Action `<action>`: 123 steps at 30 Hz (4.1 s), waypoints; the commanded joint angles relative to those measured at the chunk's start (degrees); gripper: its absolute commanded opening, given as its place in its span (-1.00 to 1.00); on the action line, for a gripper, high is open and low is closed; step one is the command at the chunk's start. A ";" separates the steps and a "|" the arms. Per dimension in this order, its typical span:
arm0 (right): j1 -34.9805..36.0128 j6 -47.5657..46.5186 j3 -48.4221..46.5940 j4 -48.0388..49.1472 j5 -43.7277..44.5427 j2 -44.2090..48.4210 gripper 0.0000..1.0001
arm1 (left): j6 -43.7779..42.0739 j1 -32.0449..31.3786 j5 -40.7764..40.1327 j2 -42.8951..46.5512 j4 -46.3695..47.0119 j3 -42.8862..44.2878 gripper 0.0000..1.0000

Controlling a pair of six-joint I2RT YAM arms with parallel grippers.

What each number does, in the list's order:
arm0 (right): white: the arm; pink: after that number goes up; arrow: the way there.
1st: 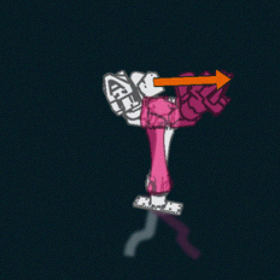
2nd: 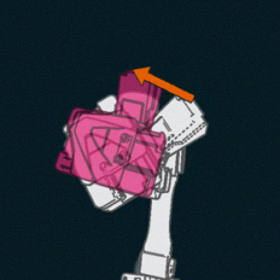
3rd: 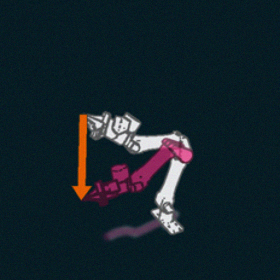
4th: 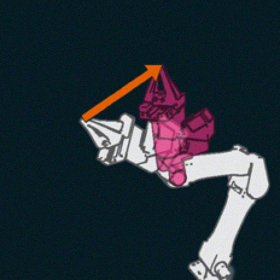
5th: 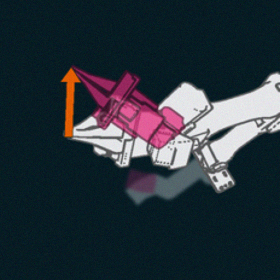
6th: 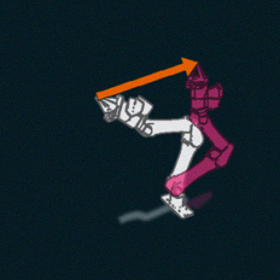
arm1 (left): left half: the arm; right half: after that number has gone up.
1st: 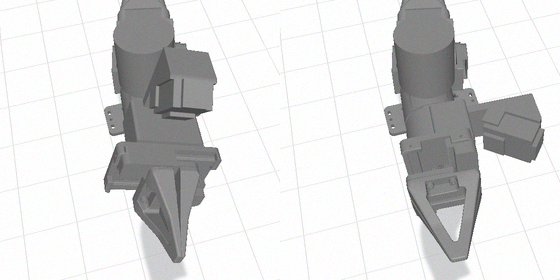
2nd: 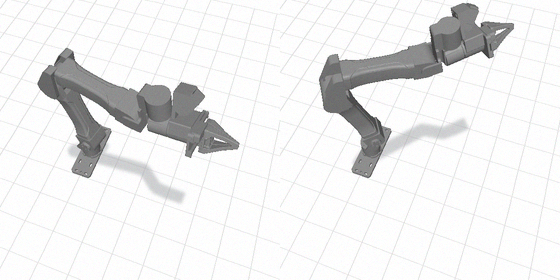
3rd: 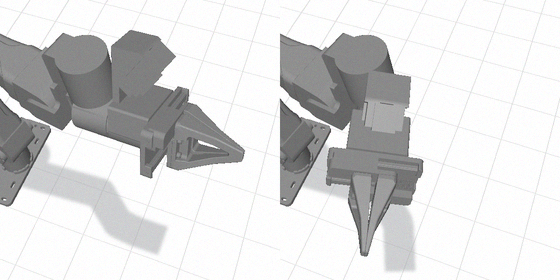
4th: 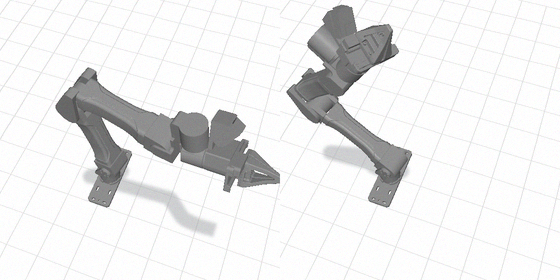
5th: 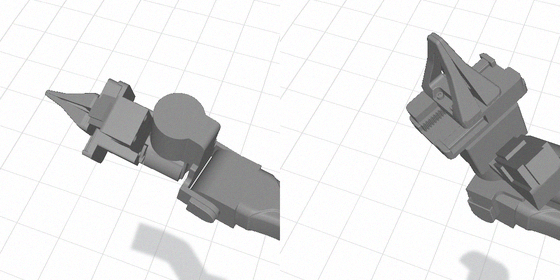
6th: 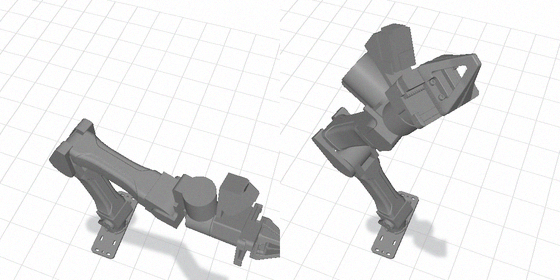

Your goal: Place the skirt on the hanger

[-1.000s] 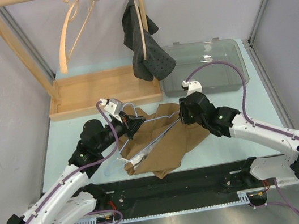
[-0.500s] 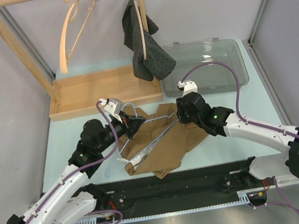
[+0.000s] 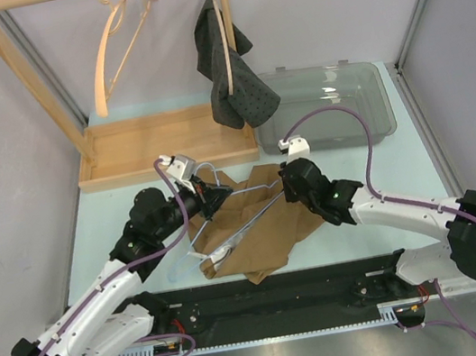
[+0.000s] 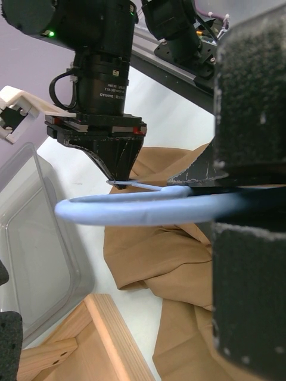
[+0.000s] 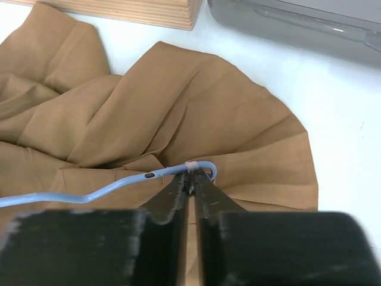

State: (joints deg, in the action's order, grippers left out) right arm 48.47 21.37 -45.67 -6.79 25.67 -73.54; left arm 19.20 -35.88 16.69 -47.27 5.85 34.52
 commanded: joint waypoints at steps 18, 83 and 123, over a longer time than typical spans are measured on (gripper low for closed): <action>7.17 -1.86 1.02 8.20 2.63 3.84 -1.00 | 2.42 -0.77 3.62 -6.35 4.35 4.50 -1.00; 4.79 -27.70 -44.86 -29.34 -53.98 4.46 -0.19 | -18.59 -0.77 29.11 -3.36 -32.92 48.01 -0.99; 9.79 -18.29 -77.90 -19.06 -8.89 -10.92 -1.00 | -0.13 -0.77 -48.33 15.80 -40.21 40.27 0.60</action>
State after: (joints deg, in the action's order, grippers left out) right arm 56.60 2.00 -115.96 -32.86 10.07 -82.13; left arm 15.49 -36.62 -30.85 -31.44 -31.09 75.66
